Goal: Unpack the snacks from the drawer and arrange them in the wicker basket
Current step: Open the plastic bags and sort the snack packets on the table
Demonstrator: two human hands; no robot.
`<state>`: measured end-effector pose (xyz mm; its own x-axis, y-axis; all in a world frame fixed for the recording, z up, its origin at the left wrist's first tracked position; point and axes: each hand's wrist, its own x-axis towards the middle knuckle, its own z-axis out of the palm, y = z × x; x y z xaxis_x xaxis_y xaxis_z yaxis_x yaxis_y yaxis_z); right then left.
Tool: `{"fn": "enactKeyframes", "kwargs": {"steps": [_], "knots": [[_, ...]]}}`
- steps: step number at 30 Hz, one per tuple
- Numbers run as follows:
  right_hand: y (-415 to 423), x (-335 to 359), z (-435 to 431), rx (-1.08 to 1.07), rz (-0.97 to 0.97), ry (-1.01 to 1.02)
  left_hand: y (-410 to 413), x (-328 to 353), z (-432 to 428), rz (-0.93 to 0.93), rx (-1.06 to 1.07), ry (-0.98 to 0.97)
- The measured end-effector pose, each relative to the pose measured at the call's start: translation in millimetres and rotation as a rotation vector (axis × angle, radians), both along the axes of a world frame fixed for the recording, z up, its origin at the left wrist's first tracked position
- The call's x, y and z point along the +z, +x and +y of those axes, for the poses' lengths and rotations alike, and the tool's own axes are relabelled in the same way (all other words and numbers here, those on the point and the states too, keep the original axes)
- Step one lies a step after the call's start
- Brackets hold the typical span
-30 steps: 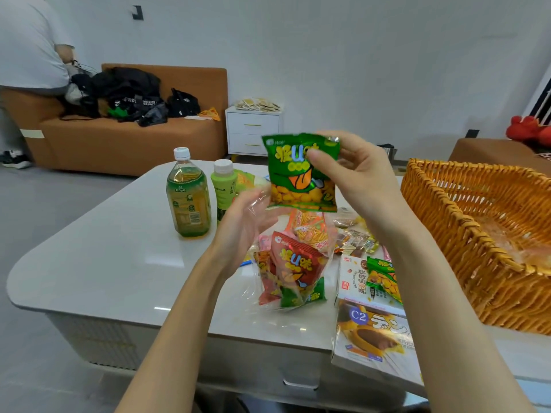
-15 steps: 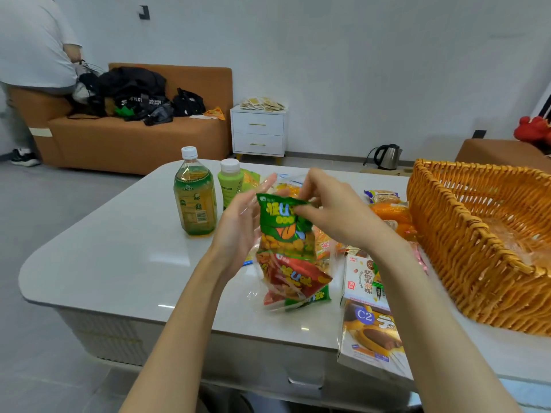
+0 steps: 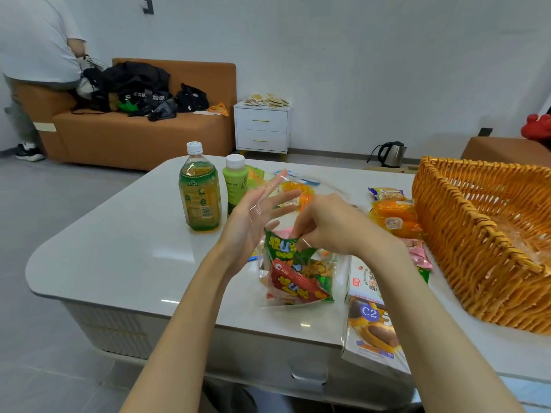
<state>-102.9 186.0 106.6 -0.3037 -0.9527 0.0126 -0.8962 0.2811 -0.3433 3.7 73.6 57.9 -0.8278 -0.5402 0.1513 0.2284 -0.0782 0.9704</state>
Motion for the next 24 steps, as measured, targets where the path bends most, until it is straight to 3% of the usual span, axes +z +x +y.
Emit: {"fn": "enactKeyframes", "kwargs": {"steps": [6,9,12,14,17,20,24], "knots": [[-10,-16,-11,-0.095,0.184,-0.083,1,-1,-2,-0.045,-0.023,-0.012],[-7,-7,-5,-0.006,0.085,-0.229,2,-3,-4,-0.035,-0.020,-0.001],[0,9,8,0.098,-0.076,-0.018,0,0,-2,-0.054,-0.032,-0.014],[1,10,8,0.102,0.045,0.191,-2,2,1,-0.068,-0.048,-0.039],[3,-2,-1,0.078,0.168,0.350,-5,3,5,-0.086,-0.053,-0.076],[4,-15,-7,0.064,0.205,0.384,-4,2,5,-0.104,-0.058,-0.077],[-2,-3,-4,0.085,0.195,0.258,1,2,-4,-0.108,-0.063,-0.071]]}}
